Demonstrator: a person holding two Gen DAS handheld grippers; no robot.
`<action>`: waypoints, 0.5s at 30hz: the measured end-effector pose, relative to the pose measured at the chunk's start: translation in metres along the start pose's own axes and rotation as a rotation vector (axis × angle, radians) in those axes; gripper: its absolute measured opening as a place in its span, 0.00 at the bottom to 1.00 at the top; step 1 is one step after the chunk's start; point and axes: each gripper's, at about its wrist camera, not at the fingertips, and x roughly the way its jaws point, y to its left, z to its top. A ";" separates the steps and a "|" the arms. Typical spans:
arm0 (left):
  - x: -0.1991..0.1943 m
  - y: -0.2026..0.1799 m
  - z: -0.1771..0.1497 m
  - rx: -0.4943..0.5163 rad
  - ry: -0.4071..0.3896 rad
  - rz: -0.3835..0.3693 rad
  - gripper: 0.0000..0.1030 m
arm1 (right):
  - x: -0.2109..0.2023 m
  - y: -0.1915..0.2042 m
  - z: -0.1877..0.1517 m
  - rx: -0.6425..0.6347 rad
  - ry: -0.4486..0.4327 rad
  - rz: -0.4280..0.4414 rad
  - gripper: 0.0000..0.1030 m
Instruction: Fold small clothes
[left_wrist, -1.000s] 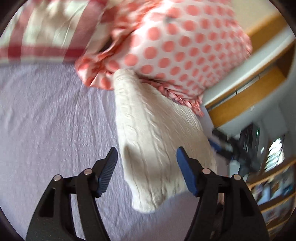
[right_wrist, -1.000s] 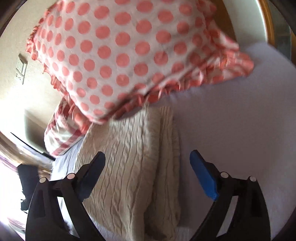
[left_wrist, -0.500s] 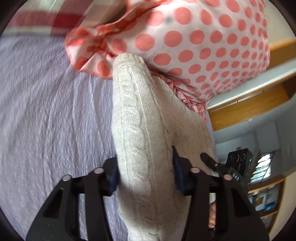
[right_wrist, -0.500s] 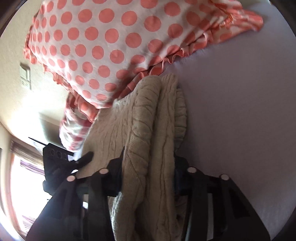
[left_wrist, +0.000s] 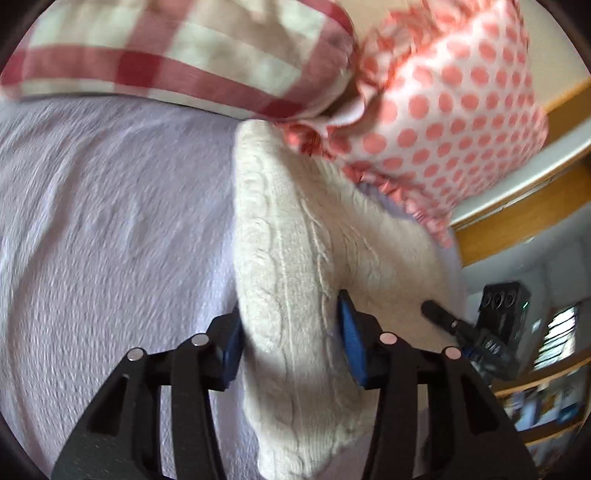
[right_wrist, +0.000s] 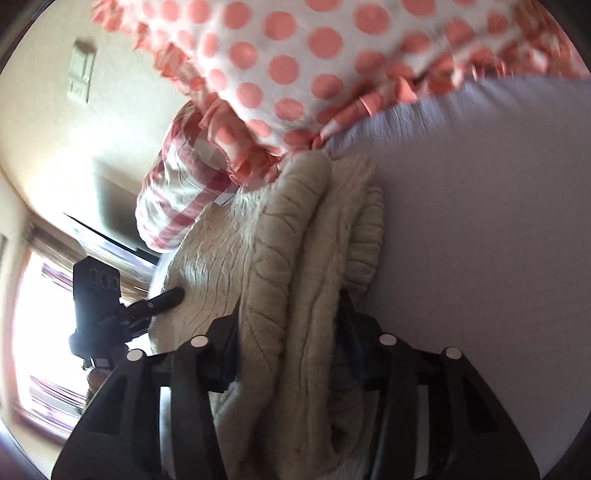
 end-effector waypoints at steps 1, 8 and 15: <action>-0.011 -0.004 -0.001 0.021 -0.033 0.015 0.44 | -0.011 0.011 -0.001 -0.047 -0.035 -0.058 0.50; -0.058 -0.058 -0.031 0.170 -0.176 -0.114 0.44 | -0.055 0.071 -0.026 -0.166 -0.062 0.176 0.83; 0.013 -0.064 -0.037 0.186 -0.078 0.055 0.32 | 0.002 0.034 -0.029 0.013 0.052 0.146 0.83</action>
